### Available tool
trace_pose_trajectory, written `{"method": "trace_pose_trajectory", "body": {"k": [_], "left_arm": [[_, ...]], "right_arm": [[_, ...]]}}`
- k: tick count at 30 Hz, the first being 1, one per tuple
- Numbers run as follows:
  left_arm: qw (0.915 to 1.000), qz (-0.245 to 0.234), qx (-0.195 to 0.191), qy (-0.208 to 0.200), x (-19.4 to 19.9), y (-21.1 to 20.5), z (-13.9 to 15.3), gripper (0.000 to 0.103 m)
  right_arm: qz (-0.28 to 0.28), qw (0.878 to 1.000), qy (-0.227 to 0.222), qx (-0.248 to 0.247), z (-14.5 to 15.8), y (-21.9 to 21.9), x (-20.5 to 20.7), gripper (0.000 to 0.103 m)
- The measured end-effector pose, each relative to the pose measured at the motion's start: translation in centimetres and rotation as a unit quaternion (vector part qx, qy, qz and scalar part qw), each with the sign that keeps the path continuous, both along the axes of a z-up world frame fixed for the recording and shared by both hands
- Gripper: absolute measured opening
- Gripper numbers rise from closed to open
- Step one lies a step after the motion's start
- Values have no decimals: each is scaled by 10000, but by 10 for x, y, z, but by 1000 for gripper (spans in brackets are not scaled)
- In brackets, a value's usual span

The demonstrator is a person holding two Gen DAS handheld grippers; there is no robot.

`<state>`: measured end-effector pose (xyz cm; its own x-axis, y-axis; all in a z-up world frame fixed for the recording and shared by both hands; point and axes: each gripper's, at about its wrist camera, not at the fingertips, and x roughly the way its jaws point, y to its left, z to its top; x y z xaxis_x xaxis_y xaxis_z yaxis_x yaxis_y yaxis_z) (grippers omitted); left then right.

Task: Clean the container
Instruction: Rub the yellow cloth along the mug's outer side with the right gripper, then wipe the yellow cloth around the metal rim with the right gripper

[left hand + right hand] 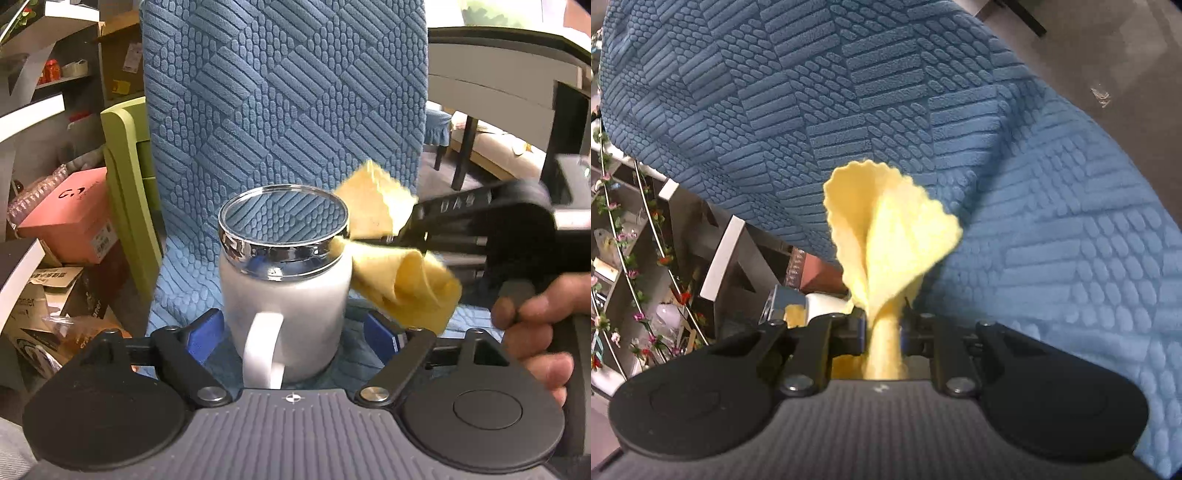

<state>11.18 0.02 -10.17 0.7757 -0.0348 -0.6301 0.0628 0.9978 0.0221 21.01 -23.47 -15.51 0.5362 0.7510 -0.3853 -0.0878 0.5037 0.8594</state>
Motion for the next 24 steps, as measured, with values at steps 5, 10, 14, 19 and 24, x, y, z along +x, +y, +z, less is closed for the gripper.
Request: {"method": "trace_pose_trajectory", "body": {"k": [5, 10, 14, 19, 24], "left_arm": [[10000, 13, 94, -11, 4, -3, -2, 89], [9997, 101, 167, -122, 7, -5, -2, 90], [9996, 163, 209, -117, 11, -7, -5, 89], [9989, 214, 311, -275, 15, -12, -5, 89], [9987, 311, 288, -269, 25, -12, -9, 90]], "right_arm": [[297, 9993, -222, 47, 3, 1, 12, 18], [820, 9952, -317, -420, -2, 7, 32, 18], [1085, 9929, -472, 150, 0, 2, 47, 18], [1241, 9918, -180, -260, -15, 13, 60, 18], [1358, 9895, -462, 192, -3, 12, 68, 18]]}}
